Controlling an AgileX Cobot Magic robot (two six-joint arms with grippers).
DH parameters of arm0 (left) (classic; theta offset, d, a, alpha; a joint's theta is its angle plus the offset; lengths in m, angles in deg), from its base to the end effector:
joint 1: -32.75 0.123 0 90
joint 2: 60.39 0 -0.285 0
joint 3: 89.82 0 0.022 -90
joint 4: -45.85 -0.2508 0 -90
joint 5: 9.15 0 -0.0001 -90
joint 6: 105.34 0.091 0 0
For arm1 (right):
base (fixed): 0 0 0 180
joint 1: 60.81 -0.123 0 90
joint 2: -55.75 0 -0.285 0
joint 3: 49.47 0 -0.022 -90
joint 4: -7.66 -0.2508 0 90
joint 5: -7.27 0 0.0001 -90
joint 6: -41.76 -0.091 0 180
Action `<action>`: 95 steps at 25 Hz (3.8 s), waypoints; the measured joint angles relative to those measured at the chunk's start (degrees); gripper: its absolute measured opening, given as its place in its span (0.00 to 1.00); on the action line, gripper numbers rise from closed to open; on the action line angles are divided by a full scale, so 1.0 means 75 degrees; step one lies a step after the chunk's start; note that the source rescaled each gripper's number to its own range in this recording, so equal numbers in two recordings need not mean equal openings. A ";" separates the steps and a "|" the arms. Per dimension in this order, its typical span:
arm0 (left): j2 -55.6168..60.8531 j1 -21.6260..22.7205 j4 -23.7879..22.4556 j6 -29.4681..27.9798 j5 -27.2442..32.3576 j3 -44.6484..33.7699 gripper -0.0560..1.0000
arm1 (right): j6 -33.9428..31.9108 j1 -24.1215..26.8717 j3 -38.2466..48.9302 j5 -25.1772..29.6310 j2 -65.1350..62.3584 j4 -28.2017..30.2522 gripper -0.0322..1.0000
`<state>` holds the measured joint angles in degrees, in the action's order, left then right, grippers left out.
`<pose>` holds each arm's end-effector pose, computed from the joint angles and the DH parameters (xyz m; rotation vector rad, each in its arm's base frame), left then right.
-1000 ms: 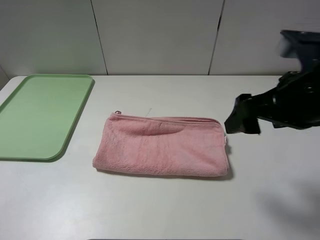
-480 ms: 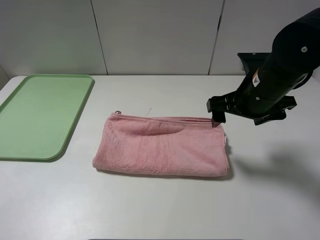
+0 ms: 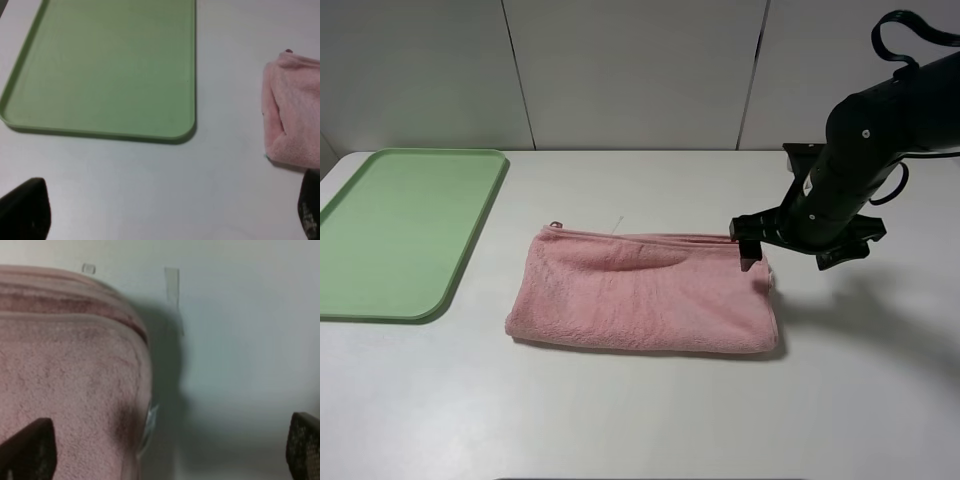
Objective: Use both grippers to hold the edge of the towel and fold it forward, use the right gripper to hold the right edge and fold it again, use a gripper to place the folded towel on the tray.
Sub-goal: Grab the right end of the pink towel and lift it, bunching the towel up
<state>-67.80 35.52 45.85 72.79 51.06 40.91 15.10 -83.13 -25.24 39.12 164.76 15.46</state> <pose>-0.0040 -0.0002 0.2747 -0.0826 2.0385 0.0098 0.2932 0.1133 0.1490 -0.0438 2.8688 0.0419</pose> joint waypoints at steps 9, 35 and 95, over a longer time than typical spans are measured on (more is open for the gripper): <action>0.0000 0.0000 0.0000 0.0000 0.0000 0.0000 1.00 | 0.0790 0.0000 0.0000 -0.0238 0.0492 -0.0589 1.00; 0.0000 0.0000 0.0000 0.0000 0.0000 0.0000 1.00 | 0.0921 0.0000 -0.0088 -0.1076 0.1511 -0.0841 0.50; 0.0000 0.0000 0.0000 0.0000 0.0000 0.0000 1.00 | 0.1918 0.0682 -0.2130 0.2952 -0.0176 0.2680 0.09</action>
<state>-67.80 35.52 45.85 72.79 51.06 40.91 29.49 -78.02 -41.21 61.27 163.44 35.56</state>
